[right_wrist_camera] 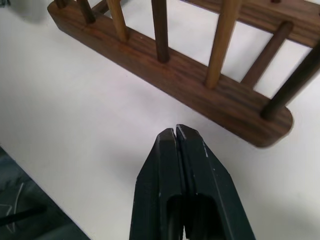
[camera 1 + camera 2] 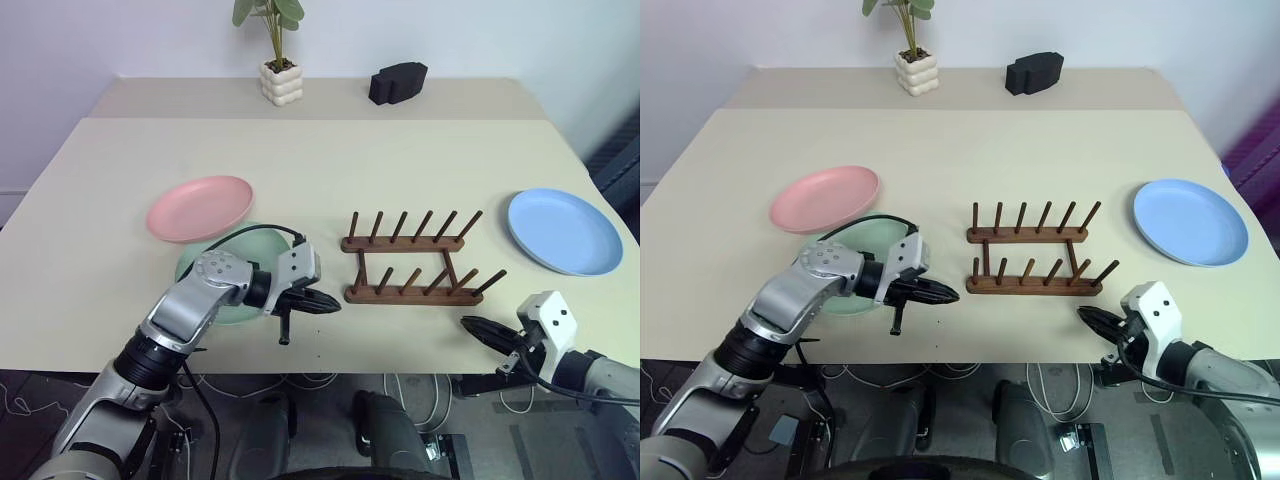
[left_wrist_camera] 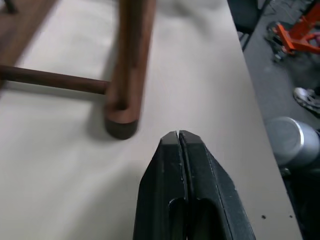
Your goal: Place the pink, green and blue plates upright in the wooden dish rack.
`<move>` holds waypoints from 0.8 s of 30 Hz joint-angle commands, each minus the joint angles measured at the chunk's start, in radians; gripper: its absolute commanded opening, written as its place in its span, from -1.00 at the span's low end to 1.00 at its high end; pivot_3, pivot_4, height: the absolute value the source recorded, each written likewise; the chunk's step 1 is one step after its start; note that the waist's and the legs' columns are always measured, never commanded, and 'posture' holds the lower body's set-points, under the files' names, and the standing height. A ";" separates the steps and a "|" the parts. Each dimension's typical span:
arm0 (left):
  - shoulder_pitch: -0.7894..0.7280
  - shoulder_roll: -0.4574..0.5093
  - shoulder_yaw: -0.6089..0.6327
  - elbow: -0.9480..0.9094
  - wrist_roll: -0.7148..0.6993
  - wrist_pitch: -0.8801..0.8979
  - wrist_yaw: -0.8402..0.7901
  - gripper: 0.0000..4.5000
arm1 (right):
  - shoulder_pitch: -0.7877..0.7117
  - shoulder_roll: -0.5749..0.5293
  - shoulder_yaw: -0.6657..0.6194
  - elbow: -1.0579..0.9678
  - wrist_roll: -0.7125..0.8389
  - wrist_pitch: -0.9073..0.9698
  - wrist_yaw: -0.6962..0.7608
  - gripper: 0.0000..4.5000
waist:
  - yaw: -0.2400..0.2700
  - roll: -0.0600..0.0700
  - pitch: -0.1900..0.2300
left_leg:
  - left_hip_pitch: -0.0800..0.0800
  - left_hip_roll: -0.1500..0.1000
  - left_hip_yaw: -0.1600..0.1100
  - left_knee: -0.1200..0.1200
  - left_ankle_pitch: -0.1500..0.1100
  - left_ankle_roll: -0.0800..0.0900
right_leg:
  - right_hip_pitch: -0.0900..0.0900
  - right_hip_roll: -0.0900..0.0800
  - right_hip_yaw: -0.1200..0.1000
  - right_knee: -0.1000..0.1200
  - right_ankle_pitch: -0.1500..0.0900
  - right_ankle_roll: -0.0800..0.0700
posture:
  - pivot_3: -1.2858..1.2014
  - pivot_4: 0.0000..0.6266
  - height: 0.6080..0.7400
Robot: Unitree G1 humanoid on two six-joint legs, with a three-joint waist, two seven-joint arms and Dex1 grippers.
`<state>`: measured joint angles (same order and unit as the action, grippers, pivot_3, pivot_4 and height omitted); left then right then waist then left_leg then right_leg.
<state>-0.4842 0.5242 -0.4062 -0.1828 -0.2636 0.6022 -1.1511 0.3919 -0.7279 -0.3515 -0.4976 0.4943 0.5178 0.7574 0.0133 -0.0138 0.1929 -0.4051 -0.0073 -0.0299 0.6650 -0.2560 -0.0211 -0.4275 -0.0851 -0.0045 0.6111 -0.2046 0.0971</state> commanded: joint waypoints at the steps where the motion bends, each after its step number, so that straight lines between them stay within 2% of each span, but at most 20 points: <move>1: -0.009 -0.041 -0.044 -0.013 0.018 0.002 0.032 -0.99 | -0.026 -0.020 0.017 -0.021 -0.023 0.017 -0.018 -1.00 | 0.000 0.000 0.000 | 0.000 0.000 0.000 0.000 0.000 0.000 | 0.000 0.000 0.000 0.000 0.000 0.000 | 0.03 -0.52 1.00; 8: -0.032 -0.130 -0.083 0.088 0.085 -0.013 0.123 -0.99 | -0.063 -0.031 0.054 0.027 -0.079 0.018 -0.024 -1.00 | 0.000 0.000 0.000 | 0.000 -0.001 0.000 0.000 0.000 0.000 | 0.000 0.000 0.000 0.000 0.000 0.000 | 0.03 -0.52 1.00; 19: -0.021 -0.153 -0.069 0.126 0.115 -0.041 0.200 -0.99 | -0.137 -0.027 0.110 0.137 -0.170 -0.040 -0.023 -1.00 | -0.002 0.000 0.000 | 0.001 -0.001 0.000 0.000 0.000 0.000 | 0.001 0.000 0.000 0.000 0.000 0.000 | 0.03 -0.52 1.00; 24: -0.023 -0.154 -0.068 0.140 0.135 -0.053 0.231 -0.99 | -0.216 -0.028 0.149 0.232 -0.210 -0.101 -0.011 -1.00 | -0.004 -0.001 -0.001 | 0.002 -0.001 0.000 0.001 0.000 0.000 | 0.002 0.001 0.000 0.001 0.000 0.000 | 0.03 -0.52 1.00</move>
<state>-0.5062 0.3694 -0.4900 -0.0542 -0.1544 0.5565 -0.9446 0.1862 -0.7488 -0.2093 -0.2962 0.3082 0.4317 0.7460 0.0097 -0.0144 0.1924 -0.4025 -0.0080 -0.0296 0.6657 -0.2560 -0.0210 -0.4255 -0.0842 -0.0044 0.6117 -0.2042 0.0968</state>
